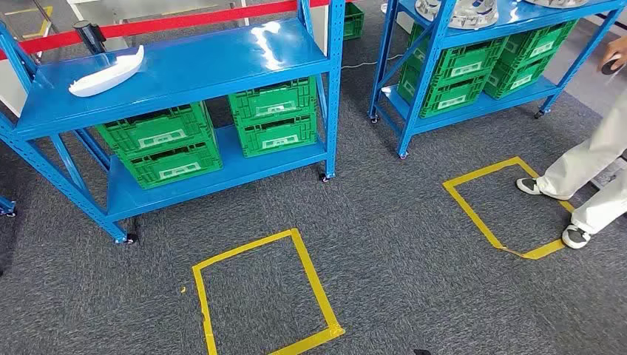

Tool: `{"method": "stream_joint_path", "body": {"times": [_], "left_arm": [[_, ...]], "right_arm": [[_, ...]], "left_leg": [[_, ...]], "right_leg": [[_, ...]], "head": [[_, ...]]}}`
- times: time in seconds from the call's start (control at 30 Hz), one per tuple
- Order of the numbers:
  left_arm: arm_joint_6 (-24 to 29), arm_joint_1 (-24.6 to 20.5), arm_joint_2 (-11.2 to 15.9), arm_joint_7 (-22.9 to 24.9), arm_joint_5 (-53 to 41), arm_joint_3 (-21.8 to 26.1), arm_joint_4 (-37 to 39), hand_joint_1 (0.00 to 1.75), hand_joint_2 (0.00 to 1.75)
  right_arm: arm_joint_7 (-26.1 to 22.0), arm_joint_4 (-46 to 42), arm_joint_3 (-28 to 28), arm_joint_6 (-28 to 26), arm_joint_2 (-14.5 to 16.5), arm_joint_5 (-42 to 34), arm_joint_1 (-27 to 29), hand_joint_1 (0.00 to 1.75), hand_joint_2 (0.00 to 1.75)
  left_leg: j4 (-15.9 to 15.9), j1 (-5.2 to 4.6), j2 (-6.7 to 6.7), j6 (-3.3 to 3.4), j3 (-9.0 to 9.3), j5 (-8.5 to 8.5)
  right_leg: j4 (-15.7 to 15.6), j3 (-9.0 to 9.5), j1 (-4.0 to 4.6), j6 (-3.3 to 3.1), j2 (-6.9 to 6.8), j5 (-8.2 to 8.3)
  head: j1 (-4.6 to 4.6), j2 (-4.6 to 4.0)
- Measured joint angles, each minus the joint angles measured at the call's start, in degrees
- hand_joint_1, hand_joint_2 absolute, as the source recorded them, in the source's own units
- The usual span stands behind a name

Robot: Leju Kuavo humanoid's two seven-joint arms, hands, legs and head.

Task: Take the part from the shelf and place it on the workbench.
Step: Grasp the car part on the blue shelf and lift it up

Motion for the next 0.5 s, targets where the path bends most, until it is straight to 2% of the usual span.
{"method": "stream_joint_path", "body": {"times": [0.27,0.5], "left_arm": [[0.0,0.1,0.0,0.1,0.0,0.0,-1.1,0.00,0.00],[0.0,0.1,0.0,0.1,0.0,0.0,-1.6,0.00,0.00]], "right_arm": [[0.0,1.0,0.0,0.0,0.0,0.0,0.1,0.00,0.00],[0.0,1.2,0.0,0.0,0.0,0.0,0.1,0.00,0.00]], "left_leg": [[0.1,-0.09,-0.43,0.47,-0.10,-0.05],[0.1,-0.12,-0.43,0.52,-0.08,-0.08]], "right_leg": [[-0.5,0.28,-0.06,0.44,-0.46,0.07],[-0.5,0.27,-0.09,0.60,-0.46,0.05]], "head": [[0.00,0.00],[0.00,0.00]]}}
